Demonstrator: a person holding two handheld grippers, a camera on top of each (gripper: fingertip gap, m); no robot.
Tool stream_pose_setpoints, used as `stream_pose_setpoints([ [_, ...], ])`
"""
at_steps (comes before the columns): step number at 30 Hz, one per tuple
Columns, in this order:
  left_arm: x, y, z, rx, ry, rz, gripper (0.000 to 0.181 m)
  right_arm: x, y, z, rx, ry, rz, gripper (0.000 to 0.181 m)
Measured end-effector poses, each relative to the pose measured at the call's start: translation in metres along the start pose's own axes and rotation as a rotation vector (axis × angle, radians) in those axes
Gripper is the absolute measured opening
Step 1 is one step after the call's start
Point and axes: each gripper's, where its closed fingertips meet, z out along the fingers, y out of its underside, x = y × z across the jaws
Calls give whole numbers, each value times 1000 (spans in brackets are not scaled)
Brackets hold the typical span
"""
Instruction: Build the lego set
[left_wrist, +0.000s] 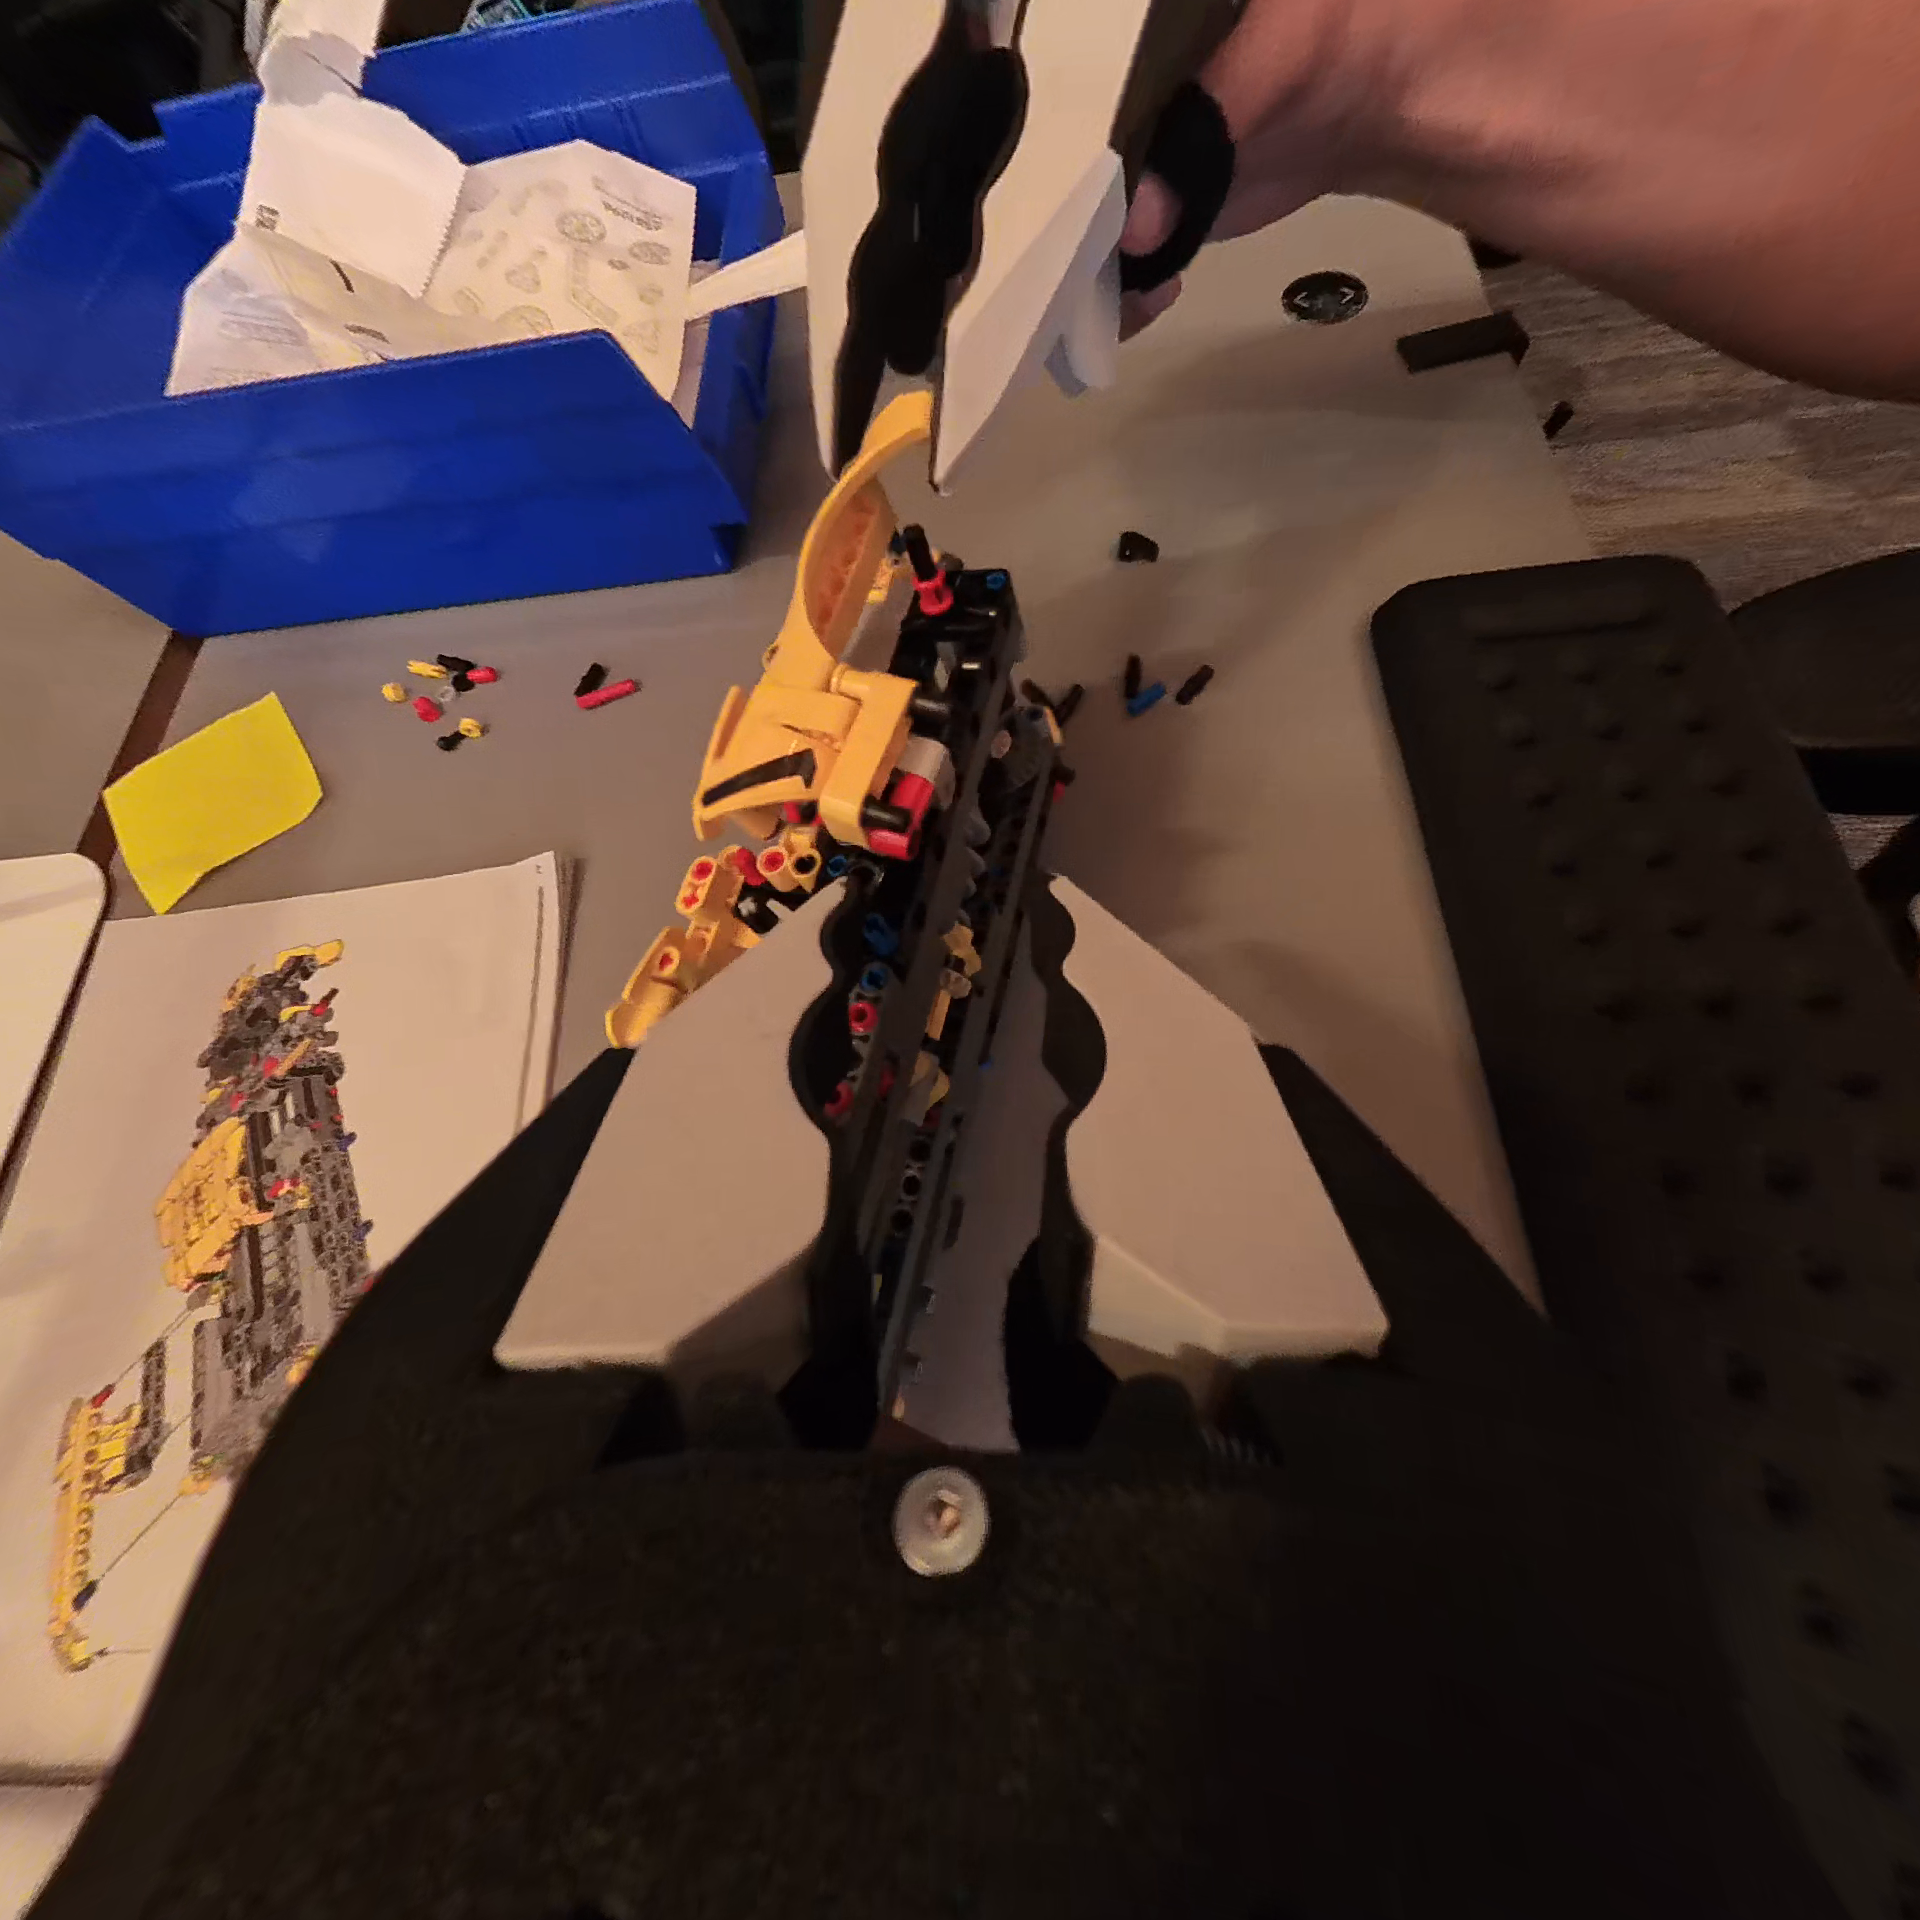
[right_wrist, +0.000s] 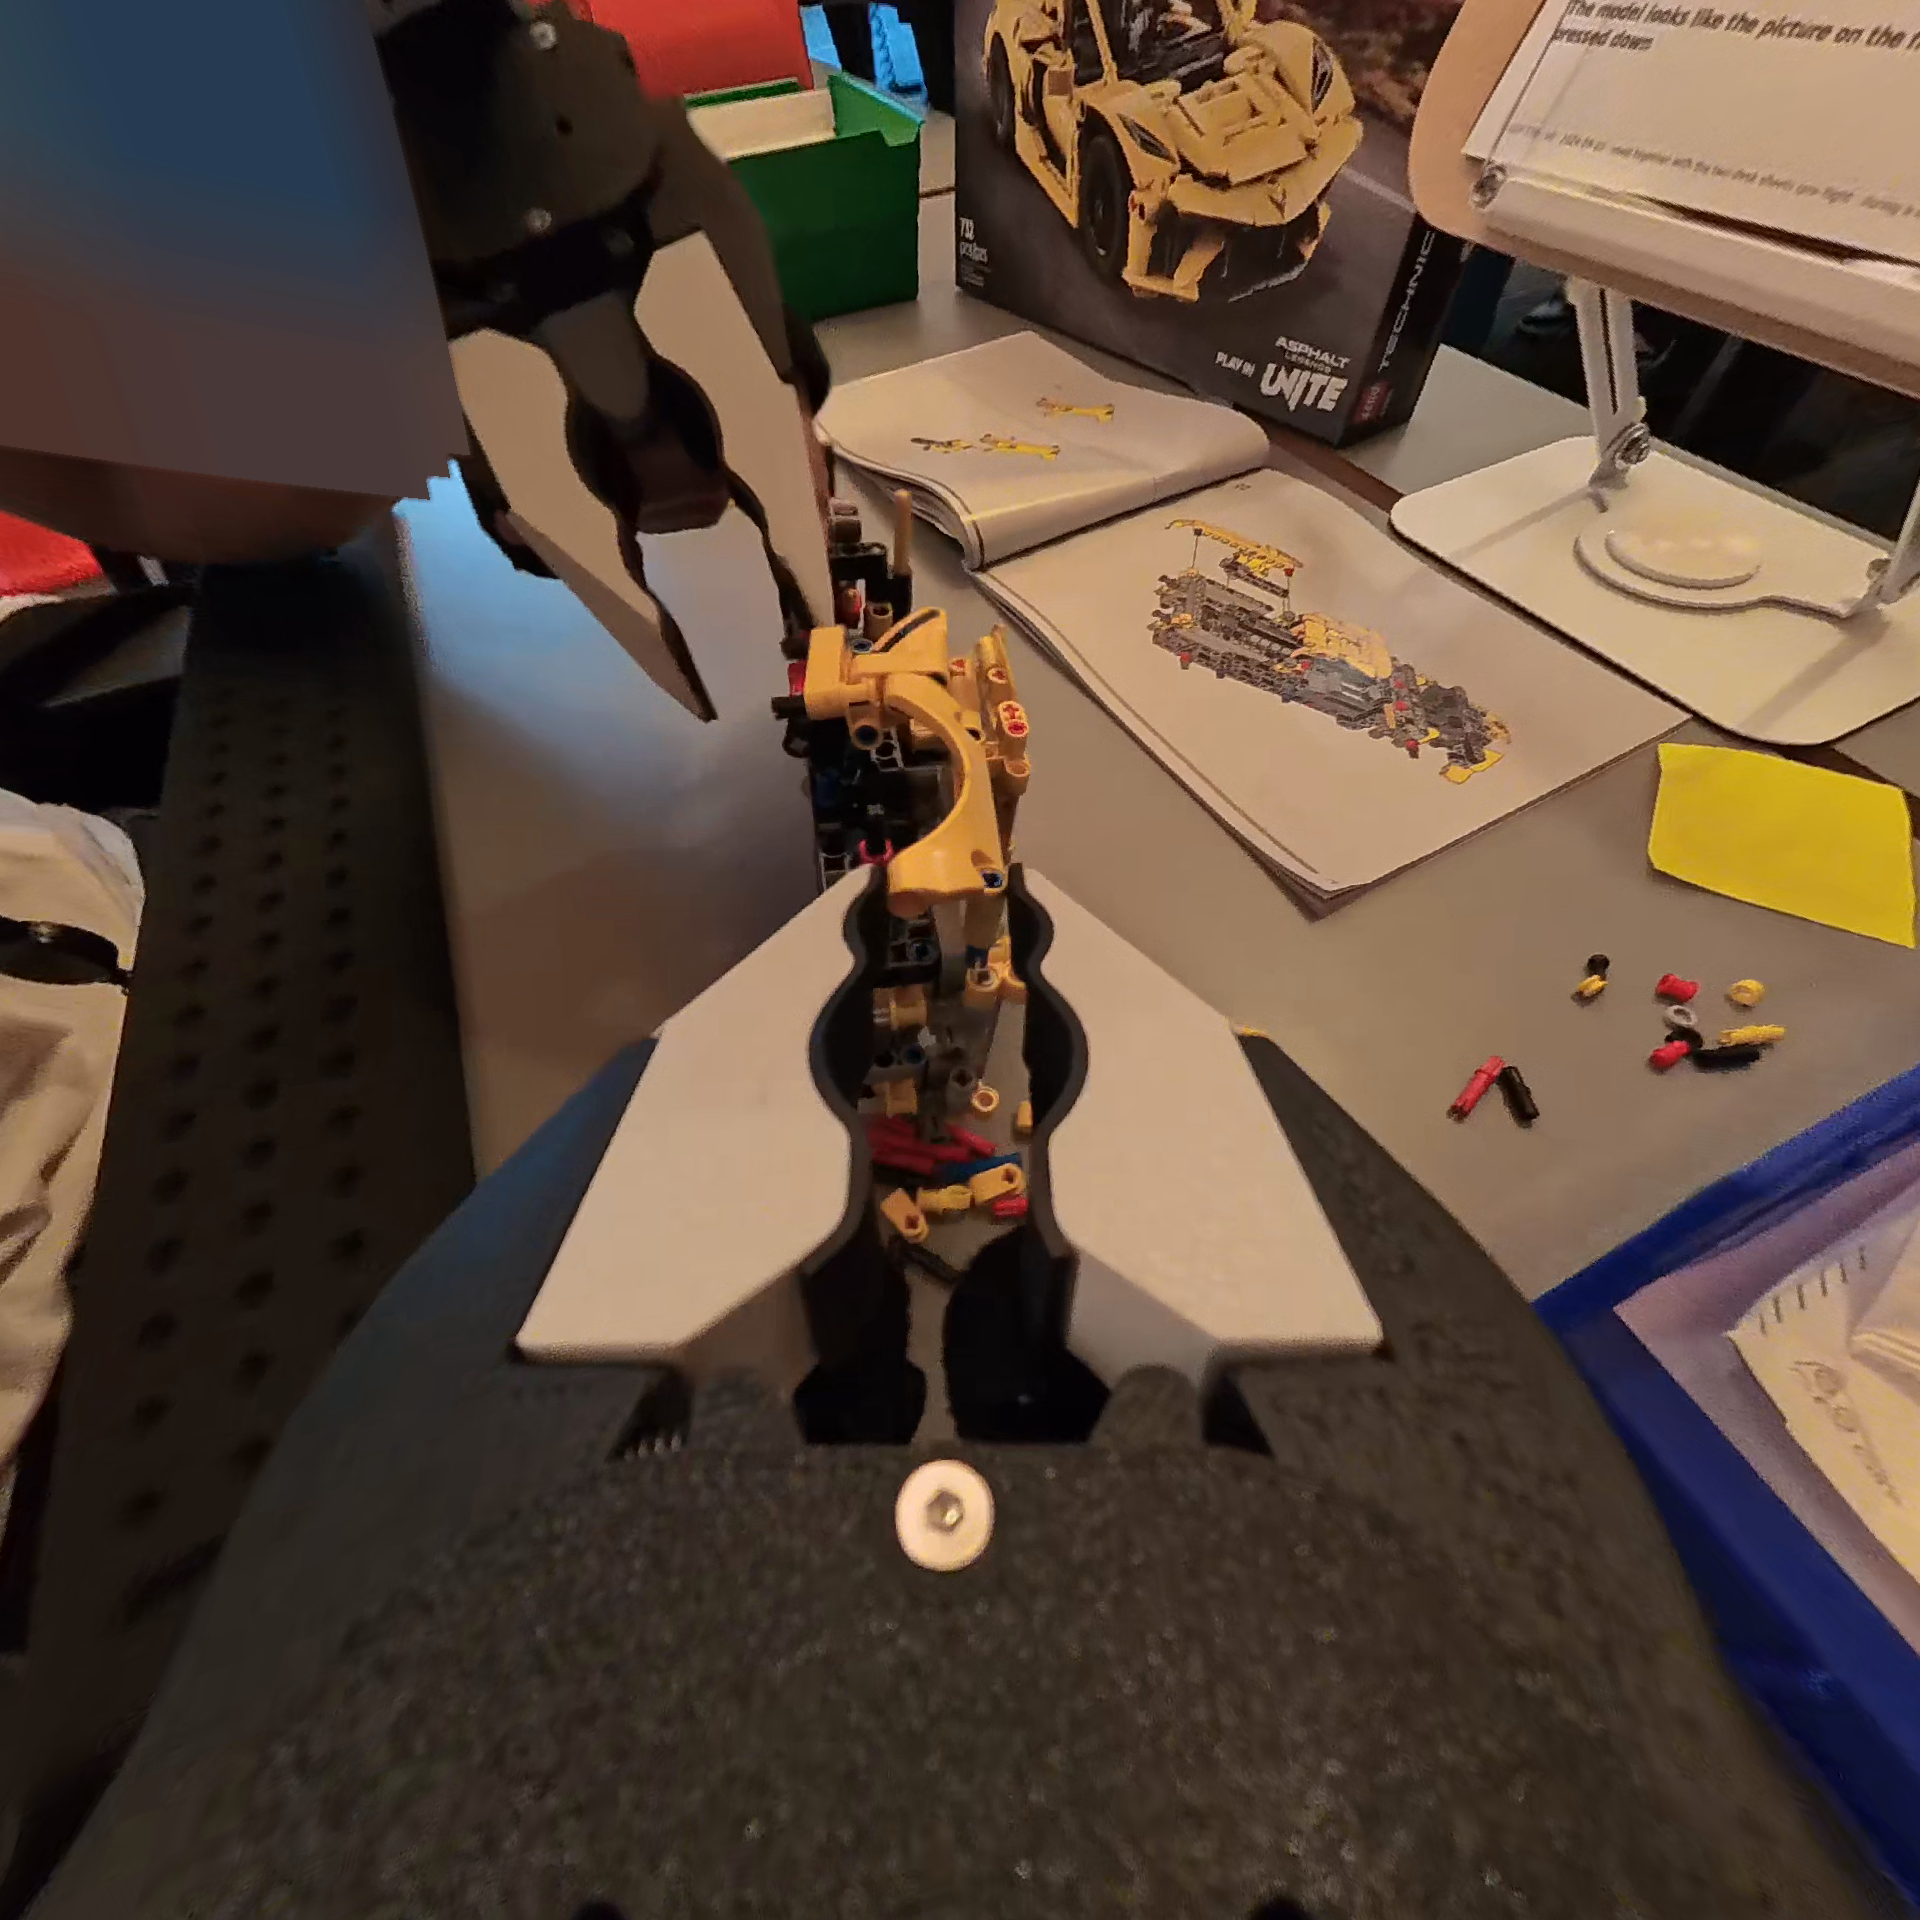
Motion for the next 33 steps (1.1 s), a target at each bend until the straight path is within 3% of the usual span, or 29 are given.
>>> stream_pose_setpoints([
  [7, -2, 0, 0, 6, -27, 5, 29, 5, 8, 1, 70, -68, 121, 36],
  [14, -1, 0, 0, 8, -32, 11, 29, 0, 6, 2, 47, -99, 91, 23],
  [20, 1, 1, -1, 11, -41, 11, 27, 10, -5, 2, 34, 14, -86, 19],
  [23, 0, 1, -1, 11, -47, 18, 28, 14, -1, 2, 46, -11, -56, 18],
  [26, 8, 4, 0, -11, -1, 20, 17, 23, 12, 4, 22, 11, -38, 8],
  [28, 1, 11, 2, -49, -46, 60, 5, 13, 3, 1, 86, -51, 14, 4],
  [33, 0, 11, 5, -41, -35, 52, 8, 11, -1, -1, 72, -20, -20, 5],
])
